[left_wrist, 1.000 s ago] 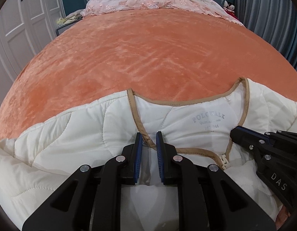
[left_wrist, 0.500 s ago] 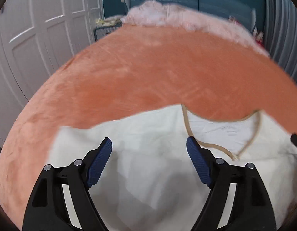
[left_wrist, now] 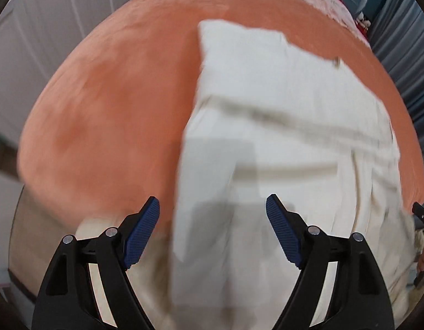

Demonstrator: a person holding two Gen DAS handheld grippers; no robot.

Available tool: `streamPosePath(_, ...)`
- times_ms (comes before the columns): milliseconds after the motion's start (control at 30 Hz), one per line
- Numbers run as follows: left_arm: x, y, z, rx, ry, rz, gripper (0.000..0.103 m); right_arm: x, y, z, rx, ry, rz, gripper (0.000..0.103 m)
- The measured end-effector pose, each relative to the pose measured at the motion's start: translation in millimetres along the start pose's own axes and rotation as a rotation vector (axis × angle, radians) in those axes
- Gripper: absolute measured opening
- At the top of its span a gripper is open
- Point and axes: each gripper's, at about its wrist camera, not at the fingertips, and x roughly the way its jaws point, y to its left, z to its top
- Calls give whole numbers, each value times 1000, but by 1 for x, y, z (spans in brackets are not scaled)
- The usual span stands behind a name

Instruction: Fold large clothes

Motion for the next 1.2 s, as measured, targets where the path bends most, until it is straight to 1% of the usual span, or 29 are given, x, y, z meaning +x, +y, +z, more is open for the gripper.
streamPosePath(67, -10, 6, -28, -12, 30, -11, 77, -3, -2, -28, 9, 35, -4, 59)
streamPosePath(133, -16, 12, -50, -51, 61, -54, 77, -5, -6, -51, 63, 53, 23, 59)
streamPosePath(200, -23, 7, -60, -35, 37, -44, 77, -15, -4, -62, 75, 3, 27, 60)
streamPosePath(233, -27, 2, -64, -23, 28, -46, 77, -16, -2, -65, 82, 1, 33, 60)
streamPosePath(300, -29, -3, -73, -44, 34, -102, 68, -22, -1, -73, 116, -5, 78, 61)
streamPosePath(333, -29, -6, -75, -52, 43, -126, 61, -23, -1, -77, 134, -7, 119, 58)
streamPosePath(367, -28, -10, -77, -45, 44, -127, 49, -23, 0, -77, 138, -9, 123, 53)
streamPosePath(400, -27, -13, -79, -35, 39, -119, 42, -23, 2, -80, 138, -12, 125, 32)
streamPosePath(433, -27, -14, -81, -34, 37, -119, 31, -23, 1, -81, 147, -4, 146, 14)
streamPosePath(467, -29, -16, -82, -45, 28, -127, 23, -23, 3, -80, 158, -2, 163, 11)
streamPosePath(500, -32, -17, -82, -50, 17, -138, 19, -28, 2, -82, 168, -15, 182, 8)
streamPosePath(533, -39, -16, -82, -52, -3, -152, 15, -32, 6, -80, 162, -25, 188, 7)
streamPosePath(600, -58, -18, -79, -47, -49, -166, 13, -48, 11, -81, 135, -72, 196, 5)
streamPosePath(667, -82, -19, -74, -46, -111, -185, 11, -66, 13, -77, 145, -124, 222, 5)
streamPosePath(733, -106, -19, -66, -46, -175, -214, 10, -90, 13, -69, 160, -206, 246, 4)
streamPosePath(800, -129, -20, -54, -45, -242, -220, 10, -110, 14, -59, 149, -277, 244, 4)
streamPosePath(833, -140, -19, -44, -49, -281, -225, 10, -121, 16, -49, 132, -324, 237, 4)
streamPosePath(900, -152, -15, -28, -53, -326, -226, 9, -135, 17, -31, 112, -388, 227, 4)
streamPosePath(967, -161, -14, -6, -58, -374, -222, 9, -145, 14, -3, 99, -463, 214, 4)
streamPosePath(1000, -162, -16, 6, -61, -395, -217, 9, -148, 13, 6, 99, -487, 213, 4)
streamPosePath(1033, -164, -16, 23, -65, -423, -212, 9, -149, 11, 25, 96, -524, 206, 4)
streamPosePath(1067, -165, -17, 32, -66, -440, -205, 9, -147, 11, 37, 93, -542, 200, 4)
streamPosePath(1100, -165, -19, 43, -63, -456, -196, 9, -142, 11, 57, 90, -566, 192, 4)
streamPosePath(1133, -162, -23, 62, -60, -472, -180, 9, -138, 10, 71, 90, -577, 188, 4)
streamPosePath(1167, -158, -26, 74, -55, -477, -168, 9, -130, 10, 89, 98, -585, 182, 4)
streamPosePath(1200, -152, -30, 88, -52, -476, -153, 9, -124, 10, 100, 106, -585, 180, 4)
